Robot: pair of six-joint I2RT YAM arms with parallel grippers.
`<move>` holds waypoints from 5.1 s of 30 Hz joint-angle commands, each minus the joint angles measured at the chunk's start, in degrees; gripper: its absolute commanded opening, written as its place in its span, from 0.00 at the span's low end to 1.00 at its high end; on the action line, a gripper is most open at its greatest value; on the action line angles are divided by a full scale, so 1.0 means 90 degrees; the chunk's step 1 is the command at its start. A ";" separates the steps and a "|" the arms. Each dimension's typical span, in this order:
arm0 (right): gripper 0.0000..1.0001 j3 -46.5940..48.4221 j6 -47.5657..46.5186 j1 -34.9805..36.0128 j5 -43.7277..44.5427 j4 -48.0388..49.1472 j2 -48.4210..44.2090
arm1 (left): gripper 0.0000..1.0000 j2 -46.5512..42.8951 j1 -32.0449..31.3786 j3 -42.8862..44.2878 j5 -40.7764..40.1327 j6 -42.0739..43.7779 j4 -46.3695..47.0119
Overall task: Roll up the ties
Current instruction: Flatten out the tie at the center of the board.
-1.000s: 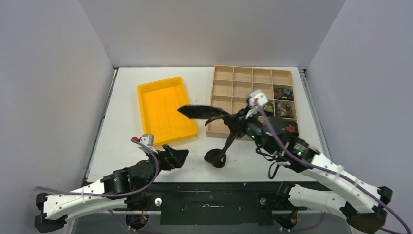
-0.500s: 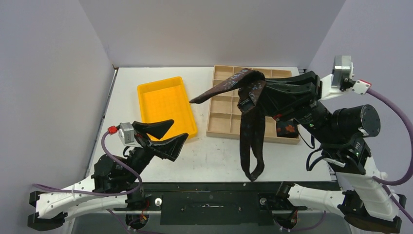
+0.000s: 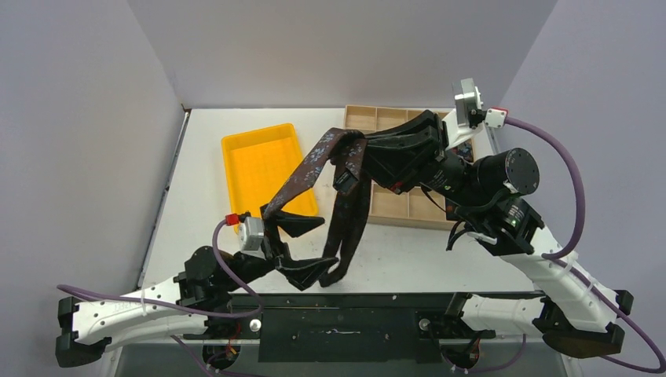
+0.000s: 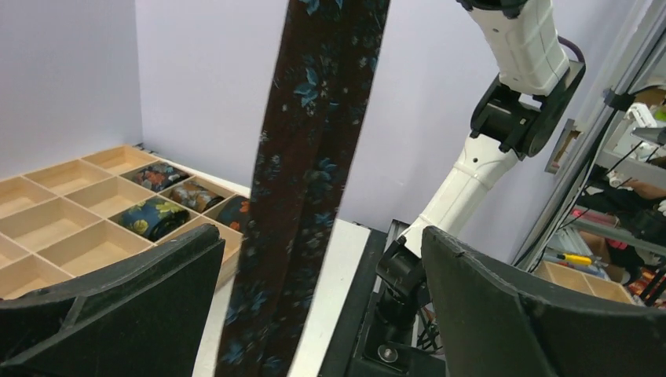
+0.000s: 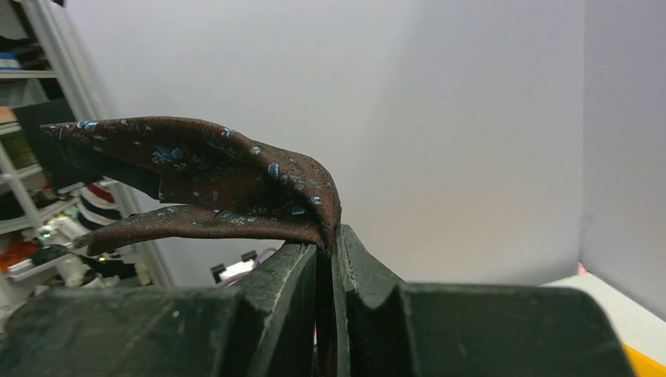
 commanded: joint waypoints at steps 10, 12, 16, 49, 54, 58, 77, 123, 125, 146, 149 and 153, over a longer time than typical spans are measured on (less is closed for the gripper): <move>0.05 -0.0187 0.1757 -0.0017 -0.1510 0.2366 0.0191 | 0.96 0.0467 -0.0012 0.1570 0.1544 0.1263 -0.0295; 0.05 -0.0226 0.1804 -0.0017 -0.1562 0.2427 0.0171 | 0.96 0.0555 0.0000 0.1781 0.1781 0.1335 -0.0421; 0.05 -0.0236 0.2048 -0.0010 -0.1767 0.2710 0.0247 | 0.97 0.0933 0.0190 0.2152 0.2333 0.1324 -0.0354; 0.05 -0.6033 -0.0187 -0.0017 0.6076 0.0175 -0.3909 | 0.00 0.1548 0.0984 -0.0016 0.0644 -0.1330 -0.1550; 0.05 -0.6828 0.1410 -0.0015 0.7650 -0.0874 -0.4192 | 0.00 0.2983 0.0976 0.0007 0.0030 -0.1082 -0.1308; 0.05 -0.7063 0.2916 -0.0017 0.8595 -0.2132 -0.4543 | 0.00 0.4091 0.0911 0.0164 0.0053 -0.0902 -0.0761; 1.00 -0.6706 0.2450 -0.0005 0.8262 -0.3607 -0.6333 | 0.00 0.7286 0.0539 0.1963 0.0608 -0.0026 -0.1758; 0.10 -0.7444 0.2511 -0.1885 0.4619 -0.0189 0.0888 | 0.00 0.5053 -0.0802 -0.0863 0.0411 -0.2295 -0.0952; 0.05 -0.7618 0.2759 -0.1894 0.4783 -0.0599 0.0543 | 0.00 0.5149 -0.0808 -0.0834 0.0491 -0.2231 -0.0878; 0.05 -0.7213 0.2078 -0.1158 0.4899 -0.0243 0.0290 | 0.00 0.6156 -0.0808 0.0027 0.0321 -0.1995 -0.0965; 0.05 -0.7418 0.2520 -0.1853 0.4369 0.0263 0.1150 | 0.00 0.5947 -0.0808 -0.0227 0.0214 -0.2174 -0.0923; 0.05 -0.7594 0.2904 -0.2207 0.4380 -0.0153 0.1146 | 0.00 0.5698 -0.0808 -0.0441 0.0087 -0.2187 -0.0877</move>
